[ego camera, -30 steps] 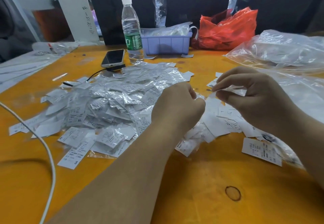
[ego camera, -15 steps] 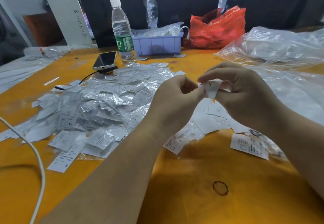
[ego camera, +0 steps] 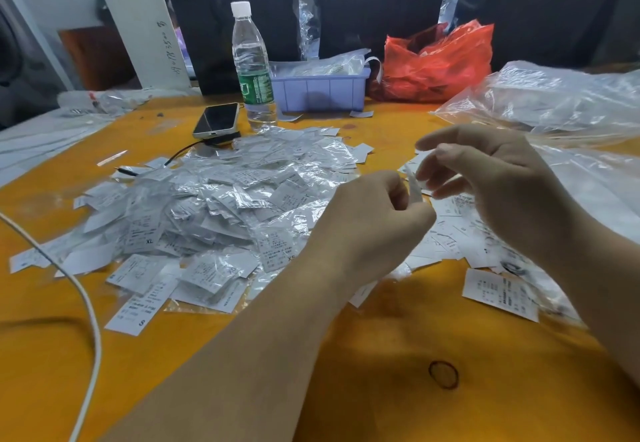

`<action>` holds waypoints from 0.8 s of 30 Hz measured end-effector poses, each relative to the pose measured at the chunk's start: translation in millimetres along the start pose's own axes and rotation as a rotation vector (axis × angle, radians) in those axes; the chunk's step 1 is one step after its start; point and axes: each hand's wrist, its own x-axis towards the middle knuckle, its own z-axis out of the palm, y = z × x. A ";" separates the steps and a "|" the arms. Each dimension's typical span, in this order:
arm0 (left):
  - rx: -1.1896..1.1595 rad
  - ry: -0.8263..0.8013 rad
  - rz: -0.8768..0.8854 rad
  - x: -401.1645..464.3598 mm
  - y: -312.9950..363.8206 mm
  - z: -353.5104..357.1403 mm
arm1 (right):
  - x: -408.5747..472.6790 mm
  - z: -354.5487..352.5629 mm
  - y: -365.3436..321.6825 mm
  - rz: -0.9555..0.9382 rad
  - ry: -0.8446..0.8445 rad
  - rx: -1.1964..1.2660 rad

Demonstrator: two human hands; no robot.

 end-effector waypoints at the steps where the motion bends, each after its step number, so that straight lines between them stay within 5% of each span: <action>1: -0.008 -0.005 0.010 -0.1 -0.1 -0.2 | -0.5 0.6 0.3 -0.008 -0.031 0.007; 13: -0.109 0.018 -0.028 3.1 1.2 -7.3 | 5.0 -3.0 4.3 0.076 -0.066 0.169; 20: -0.220 0.024 -0.097 6.4 -2.8 -11.8 | 3.6 -3.9 3.7 0.017 -0.012 0.059; 24: -0.256 0.042 -0.098 6.9 -6.6 -12.0 | 0.2 -6.9 1.2 -0.086 -0.006 -0.203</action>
